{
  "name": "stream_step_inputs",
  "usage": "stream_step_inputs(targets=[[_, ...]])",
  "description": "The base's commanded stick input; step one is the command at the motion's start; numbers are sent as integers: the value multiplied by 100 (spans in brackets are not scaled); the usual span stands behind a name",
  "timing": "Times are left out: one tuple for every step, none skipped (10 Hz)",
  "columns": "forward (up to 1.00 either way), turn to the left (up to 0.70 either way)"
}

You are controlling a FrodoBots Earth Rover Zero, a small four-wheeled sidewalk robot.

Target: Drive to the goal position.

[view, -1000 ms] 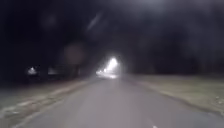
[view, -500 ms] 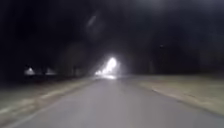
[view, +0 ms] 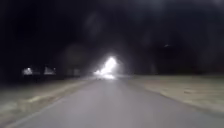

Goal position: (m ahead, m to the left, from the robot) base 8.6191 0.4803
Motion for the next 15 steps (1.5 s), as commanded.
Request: stream_step_inputs(targets=[[100, 14], [100, 11], [100, 7], [100, 5], [100, 6], [100, 8], [100, 7], [100, 4], [100, 4], [100, 4], [100, 5], [100, 5], [100, 5], [100, 4], [100, 3]])
